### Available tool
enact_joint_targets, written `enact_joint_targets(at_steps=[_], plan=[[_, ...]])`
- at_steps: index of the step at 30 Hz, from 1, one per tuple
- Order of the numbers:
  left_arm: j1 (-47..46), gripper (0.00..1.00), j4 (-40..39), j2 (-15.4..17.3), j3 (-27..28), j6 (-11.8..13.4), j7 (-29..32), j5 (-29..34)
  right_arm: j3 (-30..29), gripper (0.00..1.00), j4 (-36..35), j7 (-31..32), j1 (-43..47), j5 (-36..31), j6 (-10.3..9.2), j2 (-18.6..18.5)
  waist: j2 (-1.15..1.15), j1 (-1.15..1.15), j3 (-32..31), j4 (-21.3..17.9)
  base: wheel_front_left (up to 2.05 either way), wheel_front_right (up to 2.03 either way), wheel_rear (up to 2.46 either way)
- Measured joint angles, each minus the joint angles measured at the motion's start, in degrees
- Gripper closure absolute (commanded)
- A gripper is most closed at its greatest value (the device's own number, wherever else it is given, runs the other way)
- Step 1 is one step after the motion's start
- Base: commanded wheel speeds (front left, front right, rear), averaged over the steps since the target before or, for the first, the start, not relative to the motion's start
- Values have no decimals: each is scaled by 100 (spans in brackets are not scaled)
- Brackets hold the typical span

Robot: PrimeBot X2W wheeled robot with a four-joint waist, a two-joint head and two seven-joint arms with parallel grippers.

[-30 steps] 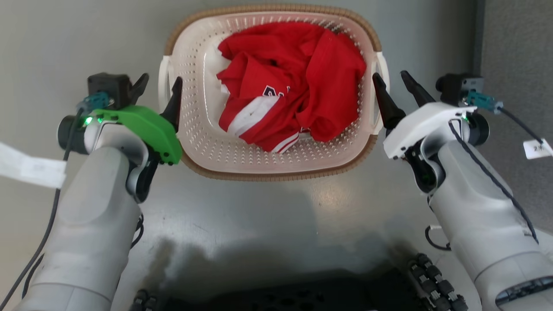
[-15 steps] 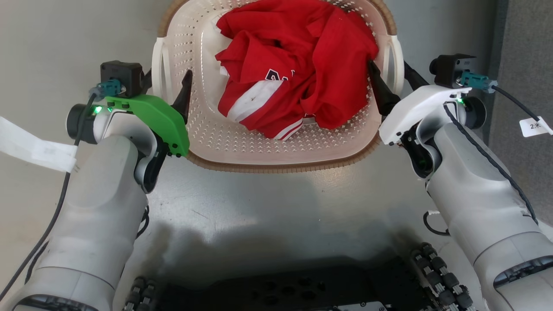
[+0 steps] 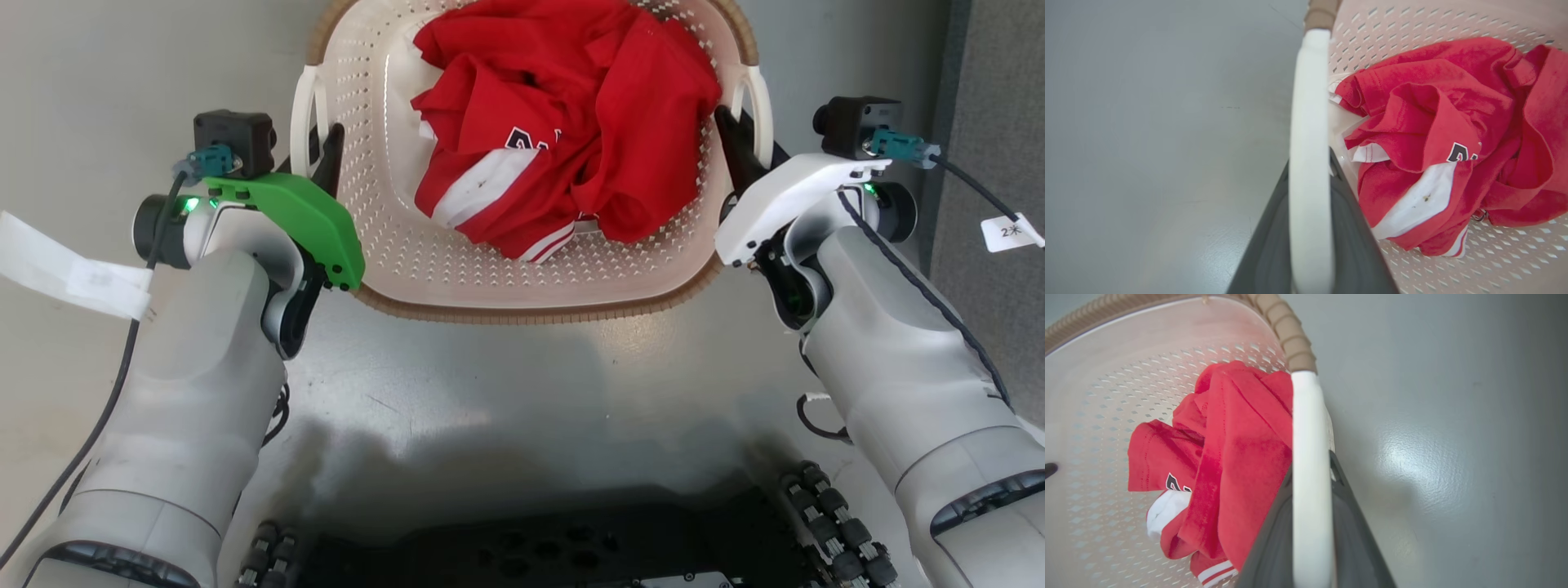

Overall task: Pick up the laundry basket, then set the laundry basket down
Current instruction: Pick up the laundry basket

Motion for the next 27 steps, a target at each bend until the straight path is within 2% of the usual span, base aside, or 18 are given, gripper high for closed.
enact_joint_targets(at_steps=[12, 27], plan=[[23, 100, 463, -5, -410, 0, 12, -375, 592, 100, 202, 25, 32, 492, -47, -8, 0, 0, -491, -16, 0, 0, 0], [477, 100, 826, -105, -570, 0, 400, -1090, 1156, 100, 457, 653, 234, 962, -48, -7, 0, 0, -1561, -72, 0, 0, 0]])
